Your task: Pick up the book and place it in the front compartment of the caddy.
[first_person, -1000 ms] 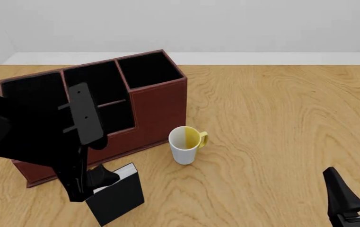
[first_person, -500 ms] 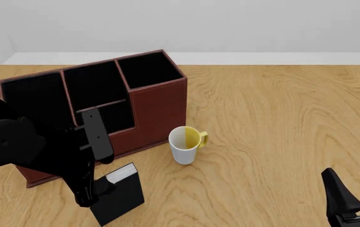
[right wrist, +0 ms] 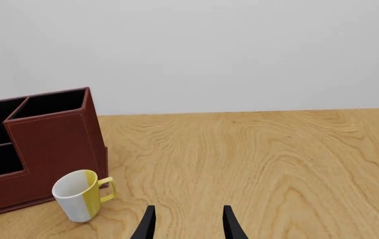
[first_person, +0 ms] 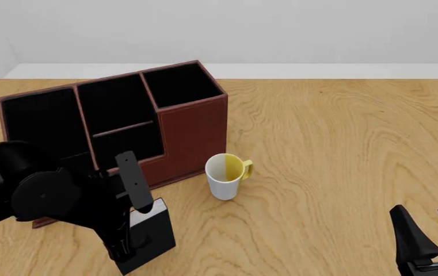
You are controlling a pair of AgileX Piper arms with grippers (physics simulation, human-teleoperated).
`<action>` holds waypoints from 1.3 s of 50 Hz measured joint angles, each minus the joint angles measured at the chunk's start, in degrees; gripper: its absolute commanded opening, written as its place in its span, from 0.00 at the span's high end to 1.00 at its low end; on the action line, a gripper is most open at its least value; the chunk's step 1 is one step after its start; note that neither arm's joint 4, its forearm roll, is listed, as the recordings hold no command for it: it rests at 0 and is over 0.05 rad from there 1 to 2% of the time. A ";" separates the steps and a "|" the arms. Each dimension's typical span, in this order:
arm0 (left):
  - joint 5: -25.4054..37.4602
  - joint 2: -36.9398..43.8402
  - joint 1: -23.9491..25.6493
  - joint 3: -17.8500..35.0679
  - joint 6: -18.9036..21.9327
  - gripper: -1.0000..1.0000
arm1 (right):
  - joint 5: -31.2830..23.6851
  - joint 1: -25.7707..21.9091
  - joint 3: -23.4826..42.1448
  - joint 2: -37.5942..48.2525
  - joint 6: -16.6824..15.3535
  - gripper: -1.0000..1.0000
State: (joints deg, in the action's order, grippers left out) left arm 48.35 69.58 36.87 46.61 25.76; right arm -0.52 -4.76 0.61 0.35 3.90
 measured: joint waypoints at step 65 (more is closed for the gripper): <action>12.51 -4.36 -1.29 13.41 3.69 1.00 | -0.16 0.40 0.54 -0.18 0.70 0.00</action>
State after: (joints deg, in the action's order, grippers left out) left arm 60.86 65.22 35.59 60.02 29.46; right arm -0.67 -4.36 1.15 0.18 4.61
